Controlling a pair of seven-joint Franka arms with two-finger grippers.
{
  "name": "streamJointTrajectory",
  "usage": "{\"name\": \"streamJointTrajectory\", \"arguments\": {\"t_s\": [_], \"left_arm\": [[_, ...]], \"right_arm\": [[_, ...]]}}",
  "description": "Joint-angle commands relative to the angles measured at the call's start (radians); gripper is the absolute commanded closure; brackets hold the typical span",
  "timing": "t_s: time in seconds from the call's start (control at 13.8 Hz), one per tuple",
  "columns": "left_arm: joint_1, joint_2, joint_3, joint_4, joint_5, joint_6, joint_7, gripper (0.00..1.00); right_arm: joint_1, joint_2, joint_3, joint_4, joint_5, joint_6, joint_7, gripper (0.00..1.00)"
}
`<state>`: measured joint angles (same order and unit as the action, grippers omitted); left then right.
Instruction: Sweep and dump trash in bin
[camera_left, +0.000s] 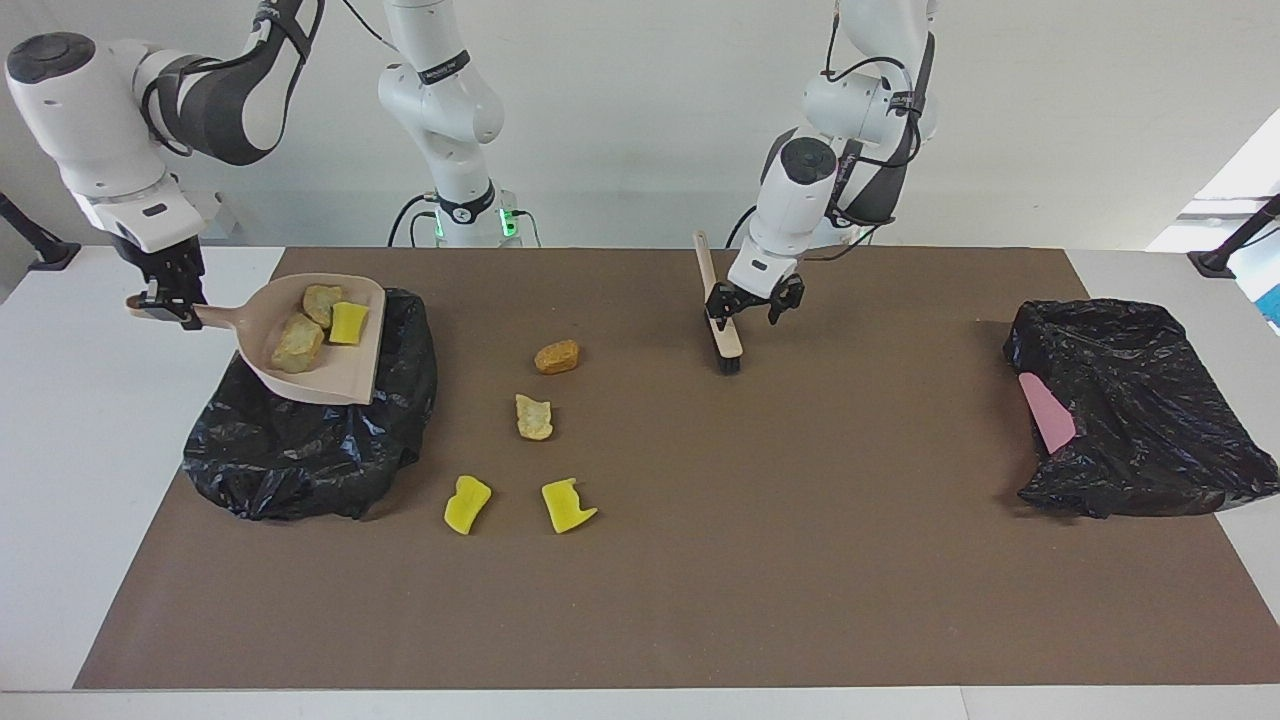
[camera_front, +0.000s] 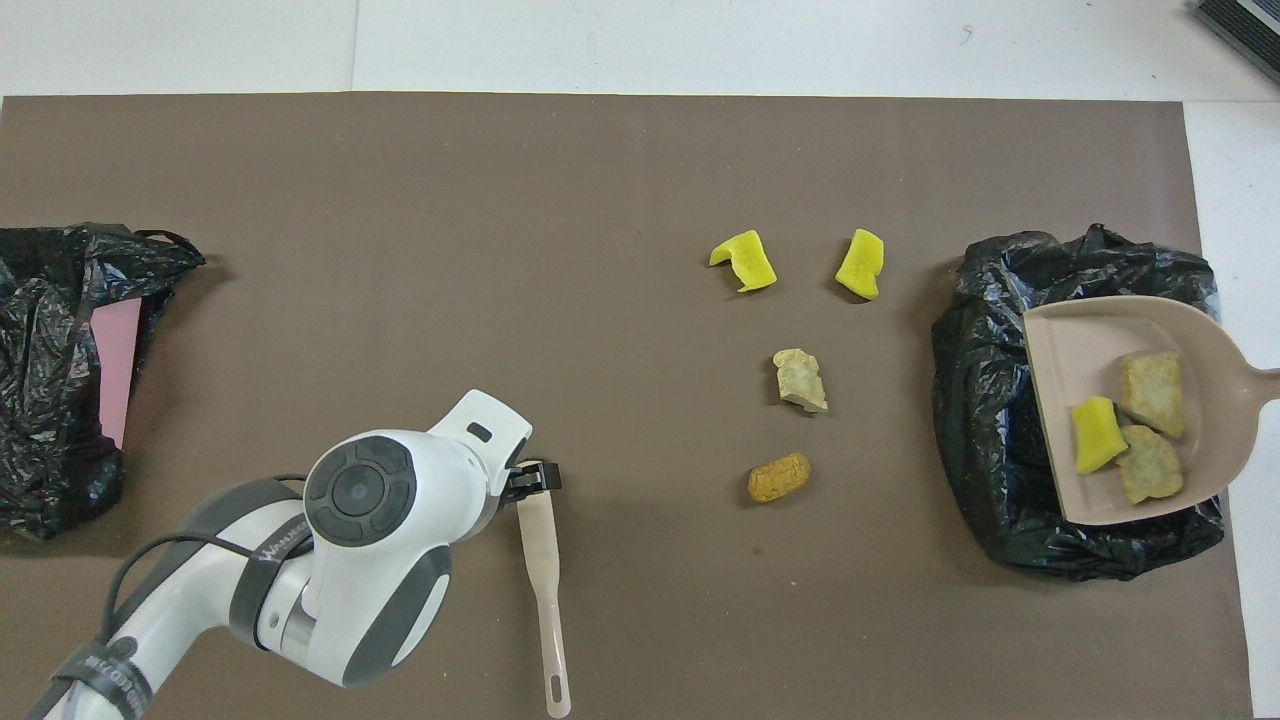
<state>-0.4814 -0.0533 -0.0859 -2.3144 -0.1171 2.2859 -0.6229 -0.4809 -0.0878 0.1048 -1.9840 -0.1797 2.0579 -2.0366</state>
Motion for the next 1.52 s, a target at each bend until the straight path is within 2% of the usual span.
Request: {"name": "streamJointTrajectory", "arguments": {"t_s": [0.0,0.22,0.58,0.8,1.01,1.16,1.45], "left_arm": [[0.069,0.079,-0.009,0.105,0.019,-0.008,0.072,0.00],[0.154,0.090,-0.009,0.174,0.027,-0.052,0.194,0.00],[0.291,0.106,-0.008,0.340,0.025,-0.198,0.360,0.00],[0.375,0.105,-0.008,0.449,0.014,-0.353,0.506,0.00],[0.414,0.099,0.000,0.538,0.014,-0.454,0.517,0.00],[0.452,0.109,0.000,0.633,0.022,-0.540,0.517,0.00],[0.483,0.110,0.002,0.727,0.030,-0.650,0.514,0.00]], "right_arm": [[-0.001,-0.062,0.013,-0.085,-0.091,0.070,-0.005,1.00],[0.028,-0.082,0.015,-0.122,-0.232,0.082,0.103,1.00],[0.084,-0.090,0.015,-0.124,-0.398,0.064,0.165,1.00],[0.104,-0.090,0.015,-0.124,-0.469,0.064,0.187,1.00],[0.105,-0.090,0.015,-0.122,-0.509,0.065,0.197,1.00],[0.122,-0.090,0.015,-0.121,-0.556,0.064,0.220,1.00],[0.128,-0.092,0.021,-0.121,-0.619,0.048,0.245,1.00]]}}
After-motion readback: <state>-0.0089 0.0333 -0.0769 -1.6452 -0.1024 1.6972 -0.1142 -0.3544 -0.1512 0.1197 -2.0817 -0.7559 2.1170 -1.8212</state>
